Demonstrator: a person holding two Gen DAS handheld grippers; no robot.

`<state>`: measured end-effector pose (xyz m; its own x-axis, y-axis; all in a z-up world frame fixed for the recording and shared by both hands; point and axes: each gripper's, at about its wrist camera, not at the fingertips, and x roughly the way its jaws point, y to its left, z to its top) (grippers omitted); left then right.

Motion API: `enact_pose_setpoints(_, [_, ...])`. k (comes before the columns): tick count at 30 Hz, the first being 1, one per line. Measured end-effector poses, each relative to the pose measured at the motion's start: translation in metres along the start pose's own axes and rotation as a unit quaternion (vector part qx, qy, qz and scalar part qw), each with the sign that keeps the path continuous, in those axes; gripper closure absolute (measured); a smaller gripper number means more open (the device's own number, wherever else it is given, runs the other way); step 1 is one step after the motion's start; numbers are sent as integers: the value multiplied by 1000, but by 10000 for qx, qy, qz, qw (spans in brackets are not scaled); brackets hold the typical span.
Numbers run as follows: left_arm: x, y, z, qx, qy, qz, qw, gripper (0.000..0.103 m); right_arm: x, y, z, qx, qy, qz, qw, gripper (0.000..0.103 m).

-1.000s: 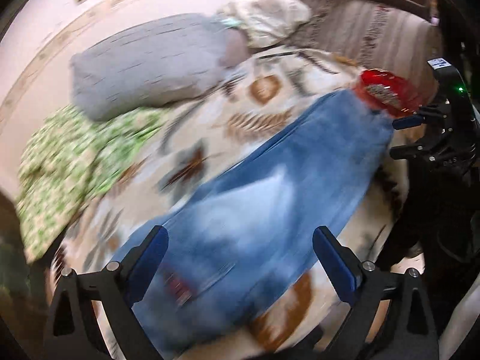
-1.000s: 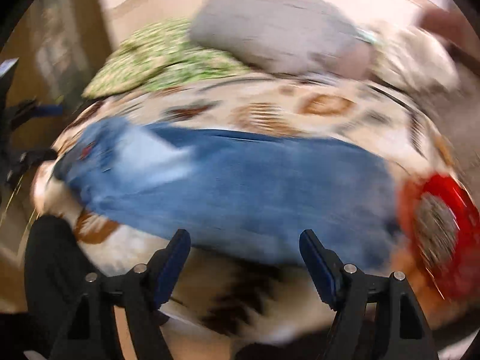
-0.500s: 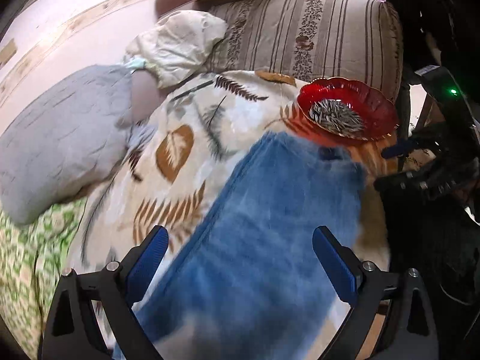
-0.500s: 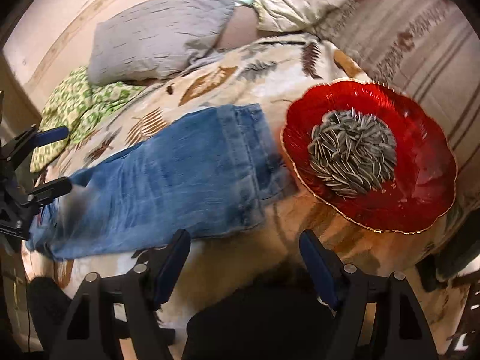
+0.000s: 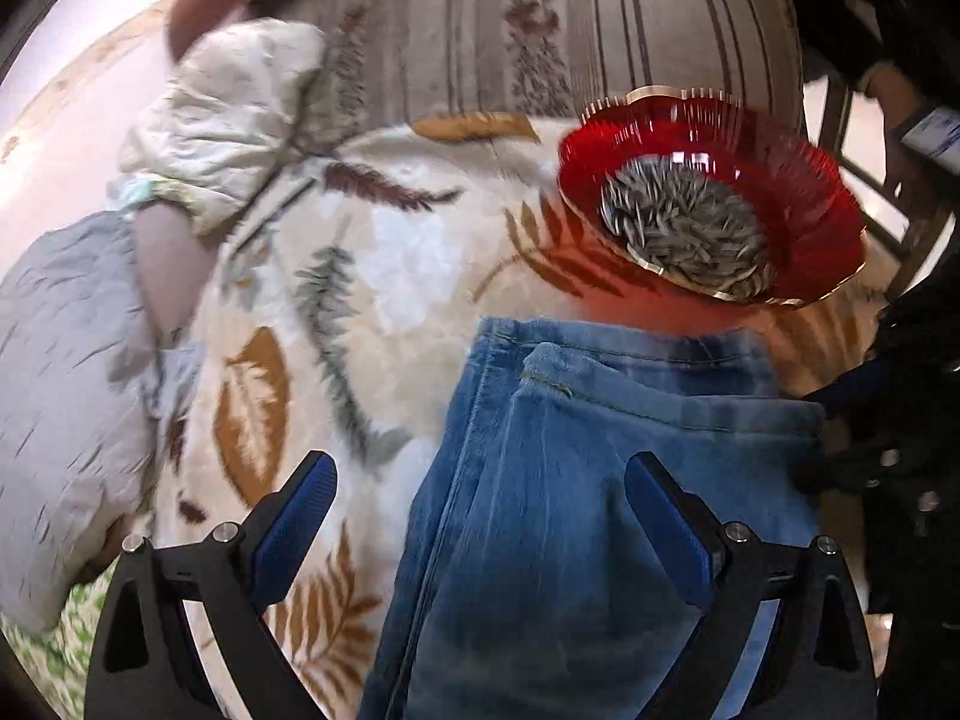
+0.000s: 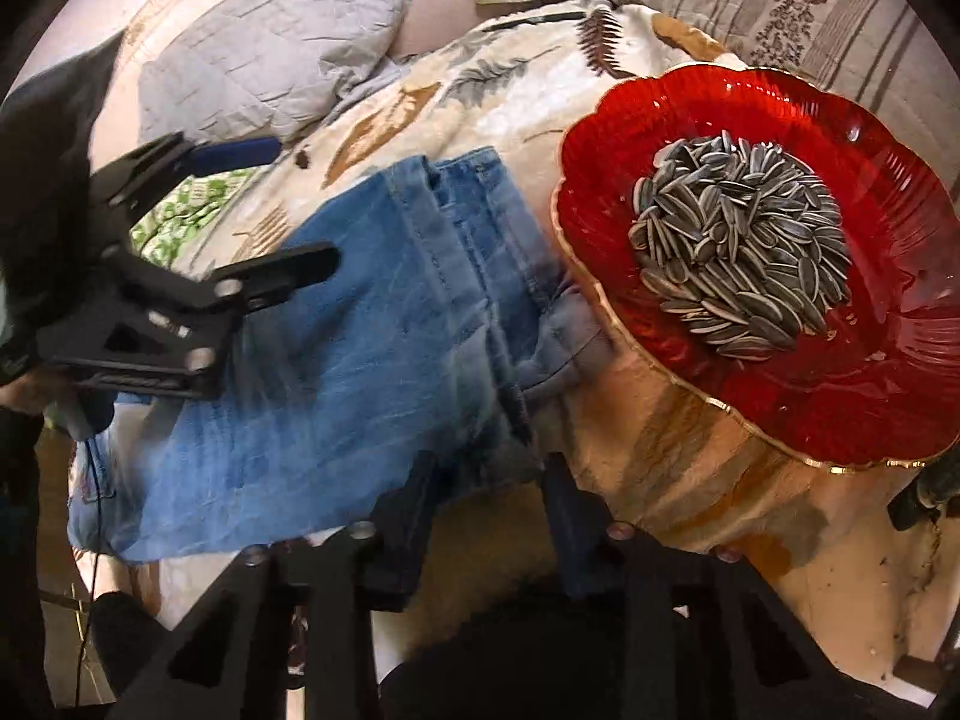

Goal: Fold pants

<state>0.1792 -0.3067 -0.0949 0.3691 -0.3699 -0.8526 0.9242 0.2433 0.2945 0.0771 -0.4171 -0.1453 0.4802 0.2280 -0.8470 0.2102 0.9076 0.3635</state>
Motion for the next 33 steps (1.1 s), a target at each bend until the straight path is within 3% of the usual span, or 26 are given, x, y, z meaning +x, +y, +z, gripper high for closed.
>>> enact_pose_setpoints(1, [5, 0, 1, 17, 55, -124, 9999, 16, 0, 0, 0, -6, -24, -2, 10000, 76])
enact_pose_setpoints(2, [10, 1, 2, -8, 112, -402, 9991, 66, -2, 1, 1, -54, -78, -7, 10000, 77])
enact_pose_setpoints(3, [15, 3, 4, -87, 208, -537, 9983, 92, -3, 1, 2, -96, -108, -7, 9999, 79])
enact_pose_setpoints(5, [14, 14, 8, -352, 117, -585, 9976, 97, -9, 4, 1, -202, -269, -63, 9994, 80])
enact_pose_setpoints(6, [8, 23, 12, -524, -180, -715, 9959, 101, -15, 5, 1, -246, -397, -138, 9988, 80])
enact_pose_setpoints(9, [2, 41, 27, -1028, -616, -763, 9899, 101, -29, 11, 4, -367, -727, -354, 9961, 80])
enact_pose_setpoints(13, [23, 29, 42, -724, -182, -625, 9952, 101, -21, 15, 5, -381, -657, -577, 9954, 80])
enact_pose_setpoints(16, [15, 28, 35, -753, -159, -749, 9942, 100, -22, 14, 11, -384, -739, -686, 9942, 80])
enact_pose_setpoints(17, [8, 27, 31, -674, -162, -758, 9947, 91, -24, 14, 14, -433, -818, -854, 9920, 81])
enact_pose_setpoints(18, [4, 26, 27, -604, -105, -769, 9951, 61, -25, 13, 15, -477, -857, -884, 9912, 81])
enact_pose_setpoints(20, [-4, 26, 21, -512, -29, -708, 9962, 15, -28, 12, 17, -438, -742, -741, 9935, 80])
enact_pose_setpoints(23, [-24, 24, 11, -311, -100, -599, 9977, 15, -37, 10, 10, -274, -655, -517, 9961, 77])
enact_pose_setpoints(25, [-27, 24, 10, -220, -35, -509, 9985, 15, -40, 11, 3, -199, -595, -472, 9969, 55])
enact_pose_setpoints(26, [-26, 24, 11, -180, 1, -481, 9987, 15, -41, 9, 0, -115, -572, -425, 9974, 31])
enact_pose_setpoints(27, [-22, 23, 11, -124, 93, -491, 9987, 15, -42, 8, -4, 39, -583, -314, 9978, 26])
enact_pose_setpoints(29, [-12, 20, 11, -2, 223, -550, 9982, 15, -43, 2, -8, 368, -571, 29, 9977, 26])
enact_pose_setpoints(33, [18, 18, 11, 30, 531, -739, 9958, 15, -32, -6, -4, 745, -519, 321, 9954, 26])
